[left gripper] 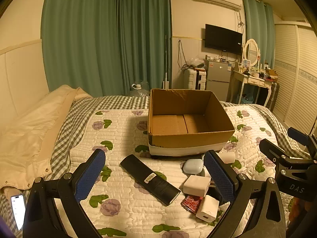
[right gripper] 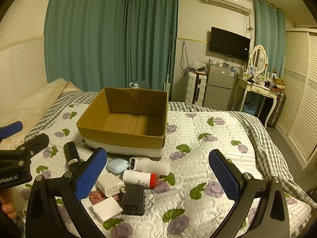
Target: Organize rigid objects
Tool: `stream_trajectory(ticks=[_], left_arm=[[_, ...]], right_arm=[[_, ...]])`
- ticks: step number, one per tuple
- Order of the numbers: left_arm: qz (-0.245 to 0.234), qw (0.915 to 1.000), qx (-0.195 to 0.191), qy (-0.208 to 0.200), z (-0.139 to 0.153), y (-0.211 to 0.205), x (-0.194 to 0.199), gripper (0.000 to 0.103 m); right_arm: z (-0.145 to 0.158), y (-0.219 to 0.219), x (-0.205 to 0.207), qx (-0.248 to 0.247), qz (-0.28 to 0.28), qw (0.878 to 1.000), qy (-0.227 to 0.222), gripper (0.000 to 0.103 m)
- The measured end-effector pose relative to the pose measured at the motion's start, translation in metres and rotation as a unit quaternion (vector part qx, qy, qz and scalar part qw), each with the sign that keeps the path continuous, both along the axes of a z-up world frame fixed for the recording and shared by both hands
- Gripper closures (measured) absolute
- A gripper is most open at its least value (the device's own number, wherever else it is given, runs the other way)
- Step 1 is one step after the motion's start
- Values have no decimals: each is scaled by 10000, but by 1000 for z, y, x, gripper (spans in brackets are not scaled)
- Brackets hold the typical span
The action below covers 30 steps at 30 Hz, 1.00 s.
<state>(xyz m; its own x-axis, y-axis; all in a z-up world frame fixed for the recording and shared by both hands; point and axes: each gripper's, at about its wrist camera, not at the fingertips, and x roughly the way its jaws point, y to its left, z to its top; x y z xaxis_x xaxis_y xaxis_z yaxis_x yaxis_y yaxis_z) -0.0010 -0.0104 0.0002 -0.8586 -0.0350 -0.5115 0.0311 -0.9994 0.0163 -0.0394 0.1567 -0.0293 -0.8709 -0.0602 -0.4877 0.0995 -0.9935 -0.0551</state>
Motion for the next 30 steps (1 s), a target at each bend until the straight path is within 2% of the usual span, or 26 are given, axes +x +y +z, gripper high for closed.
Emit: stream_trajectory(ticks=[30], left_arm=[[56,10000,15,-72,-5,2,-1,1]], right_arm=[[-3,-2,1,-30,66,10000,-38,0]])
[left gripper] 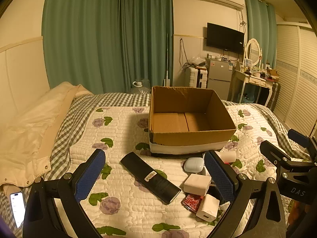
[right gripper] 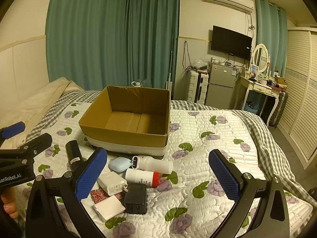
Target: Organize rigid objects
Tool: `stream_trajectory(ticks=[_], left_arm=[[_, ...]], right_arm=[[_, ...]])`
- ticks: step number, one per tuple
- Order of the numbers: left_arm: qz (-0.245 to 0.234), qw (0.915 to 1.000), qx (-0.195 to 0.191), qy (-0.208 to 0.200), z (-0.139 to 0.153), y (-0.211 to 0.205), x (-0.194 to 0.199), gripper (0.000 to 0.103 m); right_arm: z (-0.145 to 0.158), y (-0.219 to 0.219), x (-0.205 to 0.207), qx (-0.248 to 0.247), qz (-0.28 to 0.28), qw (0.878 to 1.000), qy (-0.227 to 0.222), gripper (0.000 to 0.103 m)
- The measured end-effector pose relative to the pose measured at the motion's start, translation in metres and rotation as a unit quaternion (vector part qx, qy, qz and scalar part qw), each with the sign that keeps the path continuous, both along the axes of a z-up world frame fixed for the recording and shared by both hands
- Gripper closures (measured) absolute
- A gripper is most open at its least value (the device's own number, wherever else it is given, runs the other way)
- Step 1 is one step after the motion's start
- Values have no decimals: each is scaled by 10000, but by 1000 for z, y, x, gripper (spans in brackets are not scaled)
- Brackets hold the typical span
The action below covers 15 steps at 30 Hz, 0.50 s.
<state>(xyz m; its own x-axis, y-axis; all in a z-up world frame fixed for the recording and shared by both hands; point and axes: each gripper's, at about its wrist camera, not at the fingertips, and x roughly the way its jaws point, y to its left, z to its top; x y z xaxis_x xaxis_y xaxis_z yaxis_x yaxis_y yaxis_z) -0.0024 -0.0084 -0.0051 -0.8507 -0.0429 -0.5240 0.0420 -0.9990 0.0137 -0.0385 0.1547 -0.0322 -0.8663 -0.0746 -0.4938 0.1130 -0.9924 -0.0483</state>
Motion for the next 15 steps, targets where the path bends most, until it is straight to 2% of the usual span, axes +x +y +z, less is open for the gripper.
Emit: stream_trajectory(ticks=[15], left_arm=[[2,10000,-33,-23,-2,3,0,1]], right_arm=[[-3,-1,1,15,36,10000,-32,0]])
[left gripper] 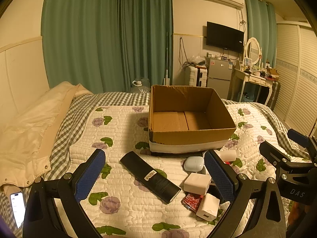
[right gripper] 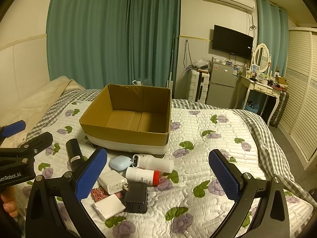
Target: Organize rigid objects
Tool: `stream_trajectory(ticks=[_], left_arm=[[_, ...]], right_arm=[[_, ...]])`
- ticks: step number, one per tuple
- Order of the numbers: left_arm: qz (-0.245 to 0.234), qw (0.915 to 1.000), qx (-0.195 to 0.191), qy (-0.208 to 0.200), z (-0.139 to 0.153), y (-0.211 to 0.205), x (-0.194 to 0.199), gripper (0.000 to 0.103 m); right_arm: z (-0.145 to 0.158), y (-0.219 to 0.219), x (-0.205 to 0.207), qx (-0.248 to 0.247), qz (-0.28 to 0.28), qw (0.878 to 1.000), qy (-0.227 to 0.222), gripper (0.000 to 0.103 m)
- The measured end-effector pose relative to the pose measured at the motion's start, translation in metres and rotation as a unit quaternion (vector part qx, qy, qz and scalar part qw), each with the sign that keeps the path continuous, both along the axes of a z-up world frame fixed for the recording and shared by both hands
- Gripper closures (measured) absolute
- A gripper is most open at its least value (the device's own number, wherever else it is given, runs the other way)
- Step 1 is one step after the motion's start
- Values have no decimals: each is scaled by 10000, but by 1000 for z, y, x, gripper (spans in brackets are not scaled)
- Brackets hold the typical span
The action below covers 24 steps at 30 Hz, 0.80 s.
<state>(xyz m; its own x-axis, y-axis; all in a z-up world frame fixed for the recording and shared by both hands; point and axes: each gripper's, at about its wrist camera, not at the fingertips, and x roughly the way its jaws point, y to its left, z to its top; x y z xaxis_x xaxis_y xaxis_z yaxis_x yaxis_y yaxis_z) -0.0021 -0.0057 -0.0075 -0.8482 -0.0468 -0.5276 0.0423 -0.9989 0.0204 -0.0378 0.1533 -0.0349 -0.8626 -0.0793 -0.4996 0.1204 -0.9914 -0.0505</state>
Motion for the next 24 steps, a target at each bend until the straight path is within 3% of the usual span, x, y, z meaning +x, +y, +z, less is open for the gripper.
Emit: stream_trajectory(ticks=[24], left_arm=[[71,9999,16,-100,-1,-5,-3,1]], right_arm=[[0,-7,0,-20,118,9998,-133,0]])
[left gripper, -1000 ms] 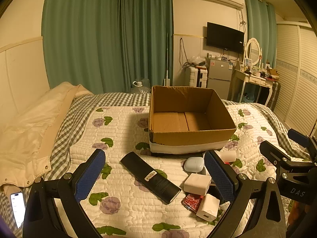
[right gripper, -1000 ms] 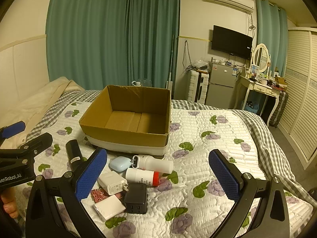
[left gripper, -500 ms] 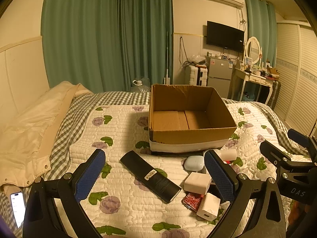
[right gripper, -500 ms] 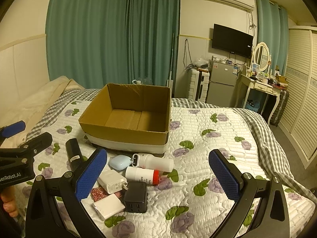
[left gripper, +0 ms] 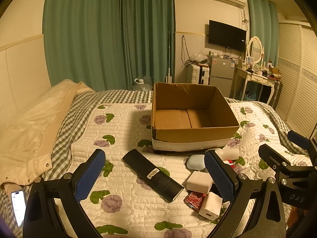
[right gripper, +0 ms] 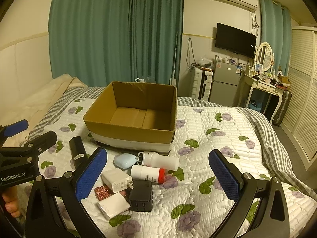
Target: Organize rigid objects
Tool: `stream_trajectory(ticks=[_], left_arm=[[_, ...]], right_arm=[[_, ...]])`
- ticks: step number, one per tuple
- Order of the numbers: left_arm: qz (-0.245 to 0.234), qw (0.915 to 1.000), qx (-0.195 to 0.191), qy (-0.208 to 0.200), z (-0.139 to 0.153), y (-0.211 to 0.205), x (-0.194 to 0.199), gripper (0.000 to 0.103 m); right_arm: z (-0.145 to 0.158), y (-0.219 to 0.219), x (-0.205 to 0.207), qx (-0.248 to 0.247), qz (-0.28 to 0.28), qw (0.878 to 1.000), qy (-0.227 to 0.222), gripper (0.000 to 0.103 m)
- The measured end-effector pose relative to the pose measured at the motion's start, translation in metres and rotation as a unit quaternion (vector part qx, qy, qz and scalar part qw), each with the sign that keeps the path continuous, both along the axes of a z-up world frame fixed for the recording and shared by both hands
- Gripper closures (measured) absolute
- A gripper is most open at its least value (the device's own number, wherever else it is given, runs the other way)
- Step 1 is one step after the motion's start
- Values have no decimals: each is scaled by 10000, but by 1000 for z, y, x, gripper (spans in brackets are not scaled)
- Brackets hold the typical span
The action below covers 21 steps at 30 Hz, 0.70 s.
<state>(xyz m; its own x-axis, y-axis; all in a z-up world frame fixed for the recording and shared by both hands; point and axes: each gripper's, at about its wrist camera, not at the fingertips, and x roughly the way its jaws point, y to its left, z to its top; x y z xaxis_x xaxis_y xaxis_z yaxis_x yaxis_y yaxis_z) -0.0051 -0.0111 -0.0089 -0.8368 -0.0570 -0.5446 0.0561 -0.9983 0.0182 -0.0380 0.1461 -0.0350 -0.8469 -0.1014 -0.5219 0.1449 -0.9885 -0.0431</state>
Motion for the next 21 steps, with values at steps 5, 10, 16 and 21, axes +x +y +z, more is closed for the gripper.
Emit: stream_trajectory(ticks=[5,10,16,21], left_arm=[[25,10000,2,-38,-2,-2,-2,1],[49,9998,-32,-192,-13,-3,-10,3],[109,9991,-52,-398,-29,-4,-19,3],[159,9981,-130,-575,-42,-5,-27,3]], right_arm=[[-6,-3,-3,36,21,9999,-111,0],[-30,-5,-12,68,49,9990,-432,0],[-68,-13,-28,268,141,9948,-974,8],[-102,-18,-38,394,271,9882,-1458,25]])
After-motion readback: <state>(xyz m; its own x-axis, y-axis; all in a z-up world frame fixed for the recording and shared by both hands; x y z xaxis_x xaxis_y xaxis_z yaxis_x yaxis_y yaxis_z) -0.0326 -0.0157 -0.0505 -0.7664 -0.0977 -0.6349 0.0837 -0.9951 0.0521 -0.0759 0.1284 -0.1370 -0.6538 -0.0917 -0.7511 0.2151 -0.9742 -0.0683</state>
